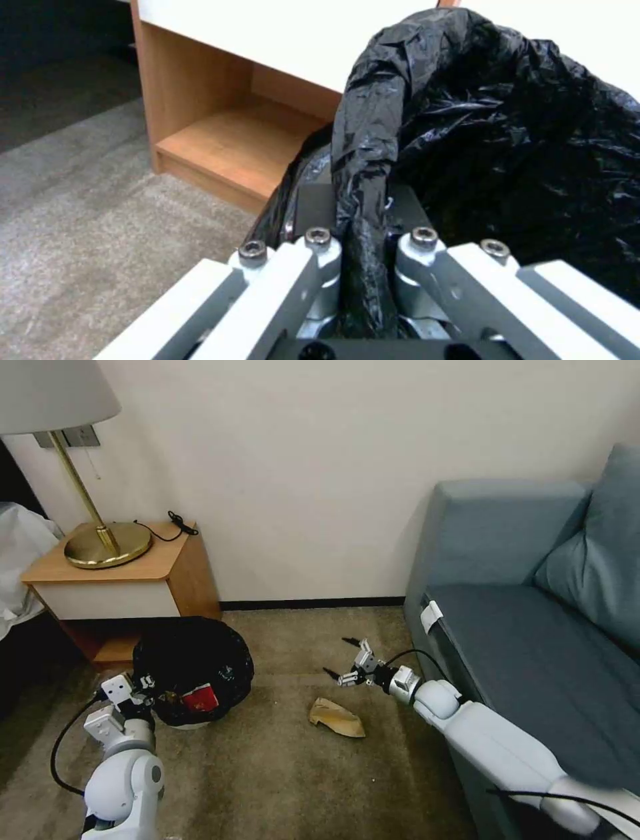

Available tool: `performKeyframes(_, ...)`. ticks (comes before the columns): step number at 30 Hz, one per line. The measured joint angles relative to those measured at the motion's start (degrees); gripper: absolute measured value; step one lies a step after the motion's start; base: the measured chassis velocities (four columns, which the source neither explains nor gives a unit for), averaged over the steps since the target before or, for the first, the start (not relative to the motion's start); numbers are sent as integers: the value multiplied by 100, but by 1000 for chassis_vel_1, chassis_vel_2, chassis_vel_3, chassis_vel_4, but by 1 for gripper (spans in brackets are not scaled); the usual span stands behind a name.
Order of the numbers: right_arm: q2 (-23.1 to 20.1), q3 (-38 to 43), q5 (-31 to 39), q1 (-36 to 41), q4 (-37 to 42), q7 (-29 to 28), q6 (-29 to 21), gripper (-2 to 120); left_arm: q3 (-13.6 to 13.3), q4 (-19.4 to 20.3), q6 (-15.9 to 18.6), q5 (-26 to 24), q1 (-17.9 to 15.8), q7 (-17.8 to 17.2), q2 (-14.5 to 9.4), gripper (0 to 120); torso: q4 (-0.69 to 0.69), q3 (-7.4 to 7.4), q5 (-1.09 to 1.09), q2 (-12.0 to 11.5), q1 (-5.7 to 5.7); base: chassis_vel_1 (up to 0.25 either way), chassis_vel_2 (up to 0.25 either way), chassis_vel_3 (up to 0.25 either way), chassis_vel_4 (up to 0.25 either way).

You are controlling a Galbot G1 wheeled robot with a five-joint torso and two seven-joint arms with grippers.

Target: Pick up the trash bin, then pick up the garbage on the floor and place it into the trash bin.

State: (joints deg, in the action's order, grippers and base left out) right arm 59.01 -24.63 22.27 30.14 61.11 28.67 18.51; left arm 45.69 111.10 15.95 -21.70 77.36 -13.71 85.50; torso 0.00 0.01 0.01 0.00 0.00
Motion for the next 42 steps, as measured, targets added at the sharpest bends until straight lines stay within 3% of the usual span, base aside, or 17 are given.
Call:
performKeyframes(9, 82, -320, 452, -174, -686, 1200, -772, 100, 21, -47, -2, 42, -44, -12, 21, 4, -1, 0, 0, 0, 0, 0, 0, 0, 0)
performKeyframes(19, 416, -320, 170, -141, -1073, 1722, -808, 100, 19, -54, -30, 108, 5, -27, 61, 4, -1, 0, -2, 0, 0, 0, 0, 0, 0)
performKeyframes(29, 990, -229, -308, -104, -1879, 1732, -538, 100, 29, 42, -30, 130, 33, -23, 18, 4, 0, -1, -1, 0, 0, 0, 0, 0, 0)
performKeyframes(38, 1206, 72, -720, 32, -2398, 1563, -293, 100, 64, 66, -36, 120, 76, -10, 10, 4, -1, -1, -1, 0, 0, 0, 0, 0, 0)
performKeyframes(42, 1237, 195, -772, 132, -2442, 1521, -188, 90, 70, 59, -48, 101, 73, 5, 2, 4, -1, -1, -1, 0, 0, 0, 0, 0, 0)
